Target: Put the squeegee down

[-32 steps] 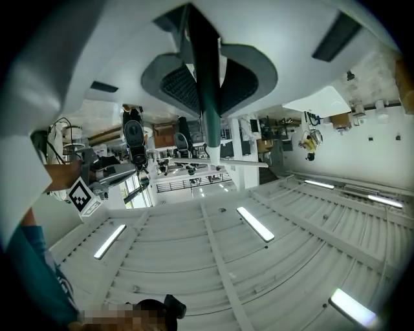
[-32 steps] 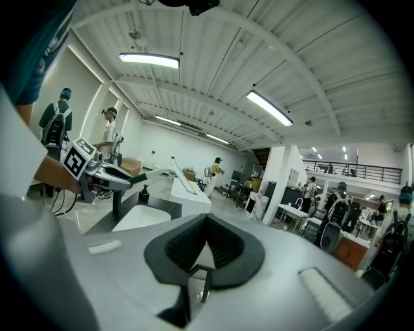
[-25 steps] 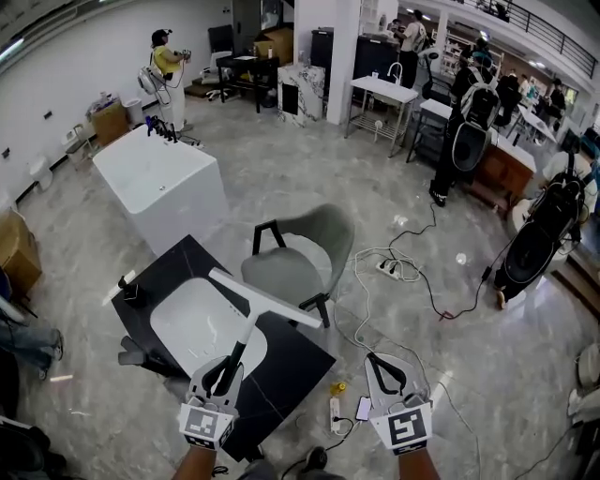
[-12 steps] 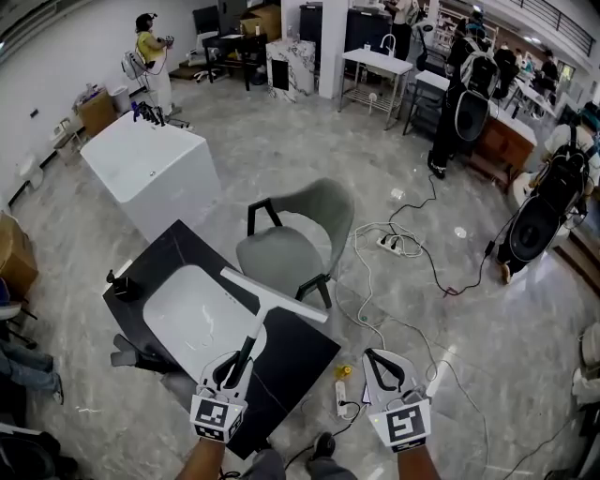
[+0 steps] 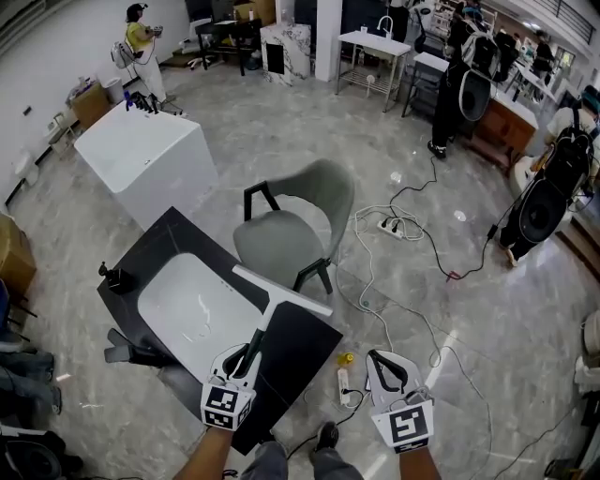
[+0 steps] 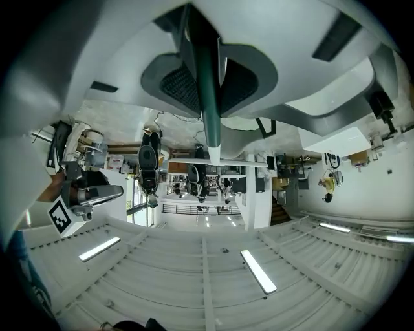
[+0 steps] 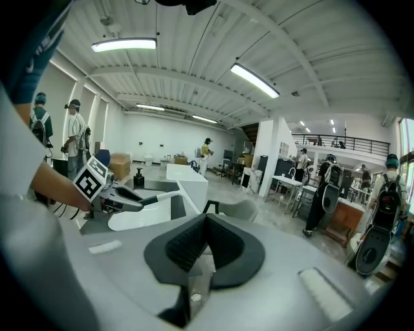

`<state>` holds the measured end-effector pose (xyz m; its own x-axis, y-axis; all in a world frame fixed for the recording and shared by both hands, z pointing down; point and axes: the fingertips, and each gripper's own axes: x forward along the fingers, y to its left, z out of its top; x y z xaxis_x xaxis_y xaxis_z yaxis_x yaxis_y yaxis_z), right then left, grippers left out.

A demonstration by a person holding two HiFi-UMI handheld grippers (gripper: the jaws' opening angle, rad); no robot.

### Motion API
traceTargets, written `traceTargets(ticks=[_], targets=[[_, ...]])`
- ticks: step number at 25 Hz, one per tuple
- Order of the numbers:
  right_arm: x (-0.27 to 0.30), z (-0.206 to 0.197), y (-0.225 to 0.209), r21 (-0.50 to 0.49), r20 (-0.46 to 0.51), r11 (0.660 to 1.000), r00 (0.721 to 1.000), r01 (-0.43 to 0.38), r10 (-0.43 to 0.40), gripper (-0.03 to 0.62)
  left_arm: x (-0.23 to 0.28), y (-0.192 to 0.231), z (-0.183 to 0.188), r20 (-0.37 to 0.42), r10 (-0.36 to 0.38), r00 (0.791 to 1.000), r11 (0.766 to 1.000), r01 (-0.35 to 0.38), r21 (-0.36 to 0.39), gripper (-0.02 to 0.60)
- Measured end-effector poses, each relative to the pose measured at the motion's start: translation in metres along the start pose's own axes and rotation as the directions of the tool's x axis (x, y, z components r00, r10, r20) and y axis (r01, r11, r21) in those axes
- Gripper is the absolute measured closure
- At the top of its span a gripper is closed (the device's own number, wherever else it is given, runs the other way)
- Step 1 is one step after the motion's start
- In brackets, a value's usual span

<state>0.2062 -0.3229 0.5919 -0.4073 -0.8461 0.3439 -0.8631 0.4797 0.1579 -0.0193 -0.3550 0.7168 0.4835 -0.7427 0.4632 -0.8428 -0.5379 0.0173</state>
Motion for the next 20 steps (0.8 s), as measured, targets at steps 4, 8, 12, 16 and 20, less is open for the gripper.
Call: traceTargets(ticks=[4, 8, 12, 16, 20], targets=[[0.003, -0.015, 0.001, 0.025, -0.018, 1.0, 1.0, 0.003, -0.003, 0.583, 0.019, -0.002, -0.016, -0.035, -0.012, 0.999, 1.0, 0.012, -0.004, 0.488], [0.007, -0.026, 0.001, 0.032, -0.036, 0.999, 0.999, 0.001, 0.0, 0.583, 0.034, -0.001, -0.034, -0.078, -0.02, 0.997, 1.0, 0.018, -0.021, 0.486], [0.01, -0.033, -0.003, 0.04, -0.045, 0.999, 0.999, 0.006, -0.004, 0.583, 0.046, 0.0, -0.048, -0.124, -0.028, 0.992, 0.999, 0.024, -0.031, 0.486], [0.011, -0.039, -0.001, 0.064, -0.054, 0.998, 0.999, 0.011, -0.007, 0.583, 0.05, 0.0, -0.061, -0.157, -0.033, 0.987, 0.999, 0.029, -0.032, 0.486], [0.006, -0.038, -0.001, 0.065, -0.062, 0.998, 0.998, 0.023, -0.019, 0.583, 0.055, -0.007, -0.072, -0.19, -0.06, 0.98, 0.998, 0.052, -0.047, 0.486]])
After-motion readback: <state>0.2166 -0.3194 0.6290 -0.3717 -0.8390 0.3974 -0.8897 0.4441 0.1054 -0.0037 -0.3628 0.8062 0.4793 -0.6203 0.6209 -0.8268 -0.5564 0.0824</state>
